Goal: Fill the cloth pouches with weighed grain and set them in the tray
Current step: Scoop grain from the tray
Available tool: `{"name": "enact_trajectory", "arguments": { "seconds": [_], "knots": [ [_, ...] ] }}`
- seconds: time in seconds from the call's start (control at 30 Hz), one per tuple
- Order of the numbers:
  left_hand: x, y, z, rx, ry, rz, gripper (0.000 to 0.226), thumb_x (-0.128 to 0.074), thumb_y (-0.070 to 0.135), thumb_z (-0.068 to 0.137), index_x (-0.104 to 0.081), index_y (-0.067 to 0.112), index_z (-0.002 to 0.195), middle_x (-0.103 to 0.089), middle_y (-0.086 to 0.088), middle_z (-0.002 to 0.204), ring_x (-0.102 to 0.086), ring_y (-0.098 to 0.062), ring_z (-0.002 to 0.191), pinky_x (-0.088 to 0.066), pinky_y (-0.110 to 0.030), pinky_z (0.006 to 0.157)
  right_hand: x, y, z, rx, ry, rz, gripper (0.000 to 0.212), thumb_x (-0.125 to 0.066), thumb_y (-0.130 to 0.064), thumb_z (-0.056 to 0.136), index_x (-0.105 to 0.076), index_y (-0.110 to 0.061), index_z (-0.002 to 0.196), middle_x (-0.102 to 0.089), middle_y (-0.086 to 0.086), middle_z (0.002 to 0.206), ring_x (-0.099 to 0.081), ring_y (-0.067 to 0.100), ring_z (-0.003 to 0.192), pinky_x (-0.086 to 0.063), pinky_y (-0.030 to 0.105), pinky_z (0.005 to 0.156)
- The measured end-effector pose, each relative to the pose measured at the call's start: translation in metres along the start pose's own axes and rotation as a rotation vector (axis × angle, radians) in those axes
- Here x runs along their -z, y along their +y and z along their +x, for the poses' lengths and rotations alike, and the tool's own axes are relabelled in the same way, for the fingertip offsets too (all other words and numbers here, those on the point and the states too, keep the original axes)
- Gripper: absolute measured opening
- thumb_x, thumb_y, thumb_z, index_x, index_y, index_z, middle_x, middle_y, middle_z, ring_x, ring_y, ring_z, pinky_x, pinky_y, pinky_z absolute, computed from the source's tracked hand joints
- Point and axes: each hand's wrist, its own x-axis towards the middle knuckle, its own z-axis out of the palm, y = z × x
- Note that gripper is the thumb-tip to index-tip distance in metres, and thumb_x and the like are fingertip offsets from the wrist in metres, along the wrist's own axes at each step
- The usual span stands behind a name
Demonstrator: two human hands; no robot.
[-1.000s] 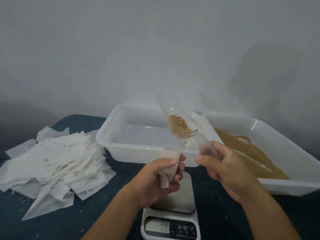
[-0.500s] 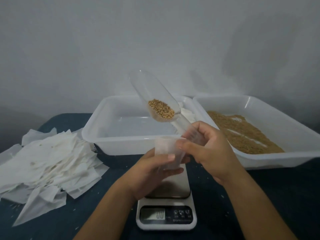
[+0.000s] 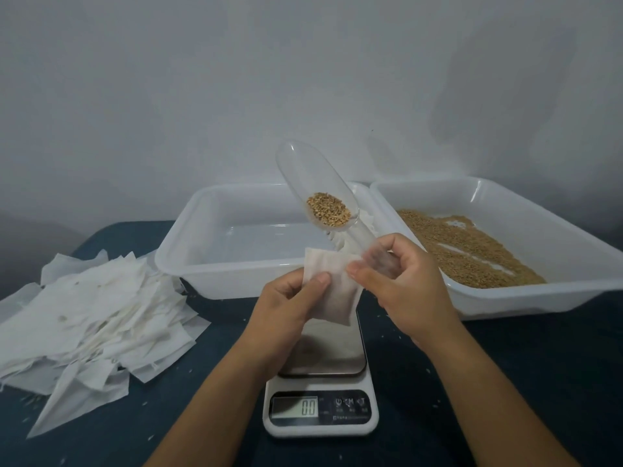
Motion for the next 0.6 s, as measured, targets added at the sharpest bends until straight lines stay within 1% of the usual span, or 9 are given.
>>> {"name": "enact_trajectory", "arguments": {
  "seconds": [0.07, 0.13, 0.2, 0.3, 0.37, 0.47, 0.6],
  "knots": [
    [0.000, 0.001, 0.000, 0.011, -0.026, 0.001, 0.028, -0.066, 0.037, 0.095, -0.078, 0.024, 0.117, -0.077, -0.006, 0.116, -0.072, -0.024, 0.111, -0.059, -0.040, 0.096, 0.000, -0.001, -0.001, 0.036, 0.010, -0.003, 0.022, -0.085, -0.028, 0.085, -0.063, -0.030, 0.084, -0.071, -0.005, 0.078, -0.065, 0.006, 0.067, -0.049, 0.018, 0.056],
    [0.001, 0.003, -0.002, -0.020, -0.052, 0.025, 0.028, -0.070, 0.038, 0.094, -0.076, 0.028, 0.120, -0.076, -0.003, 0.119, -0.071, -0.021, 0.113, -0.058, -0.033, 0.096, 0.000, -0.001, -0.003, 0.088, 0.003, -0.008, 0.023, -0.085, -0.032, 0.085, -0.062, -0.030, 0.084, -0.070, -0.005, 0.078, -0.067, 0.010, 0.072, -0.053, 0.021, 0.062],
    [0.001, 0.003, -0.003, -0.050, -0.054, 0.015, 0.032, -0.072, 0.040, 0.091, -0.077, 0.025, 0.120, -0.076, -0.005, 0.119, -0.072, -0.022, 0.113, -0.057, -0.030, 0.095, 0.000, -0.001, -0.004, 0.114, 0.005, -0.047, 0.023, -0.084, -0.035, 0.085, -0.062, -0.029, 0.086, -0.068, -0.008, 0.078, -0.067, 0.010, 0.072, -0.053, 0.021, 0.064],
    [0.001, 0.002, -0.003, -0.027, -0.031, -0.030, 0.032, -0.070, 0.039, 0.092, -0.077, 0.022, 0.118, -0.076, -0.009, 0.117, -0.072, -0.027, 0.112, -0.058, -0.035, 0.096, -0.002, 0.002, -0.005, 0.087, -0.002, -0.099, 0.024, -0.083, -0.039, 0.085, -0.062, -0.027, 0.089, -0.066, -0.010, 0.079, -0.062, 0.004, 0.068, -0.049, 0.015, 0.062],
    [0.001, 0.003, -0.002, -0.007, -0.008, -0.065, 0.029, -0.068, 0.036, 0.093, -0.078, 0.023, 0.117, -0.077, -0.010, 0.117, -0.072, -0.028, 0.111, -0.059, -0.036, 0.094, -0.003, 0.005, -0.005, 0.076, -0.002, -0.144, 0.023, -0.084, -0.035, 0.085, -0.063, -0.026, 0.090, -0.067, -0.014, 0.082, -0.063, 0.001, 0.071, -0.048, 0.012, 0.062],
    [0.005, 0.003, 0.000, 0.016, 0.008, -0.086, 0.026, -0.069, 0.034, 0.094, -0.078, 0.023, 0.116, -0.076, -0.009, 0.118, -0.073, -0.027, 0.112, -0.060, -0.037, 0.094, -0.006, 0.007, -0.006, 0.081, 0.011, -0.153, 0.022, -0.084, -0.028, 0.085, -0.062, -0.025, 0.089, -0.069, -0.020, 0.082, -0.066, -0.001, 0.075, -0.048, 0.009, 0.064],
    [0.006, 0.002, 0.000, 0.044, -0.002, -0.072, 0.025, -0.067, 0.031, 0.097, -0.076, 0.024, 0.120, -0.076, -0.008, 0.121, -0.072, -0.026, 0.114, -0.059, -0.040, 0.097, -0.007, 0.009, -0.005, 0.083, 0.019, -0.131, 0.022, -0.084, -0.025, 0.086, -0.062, -0.024, 0.089, -0.069, -0.016, 0.079, -0.066, -0.001, 0.071, -0.049, 0.011, 0.063]
  ]
}}
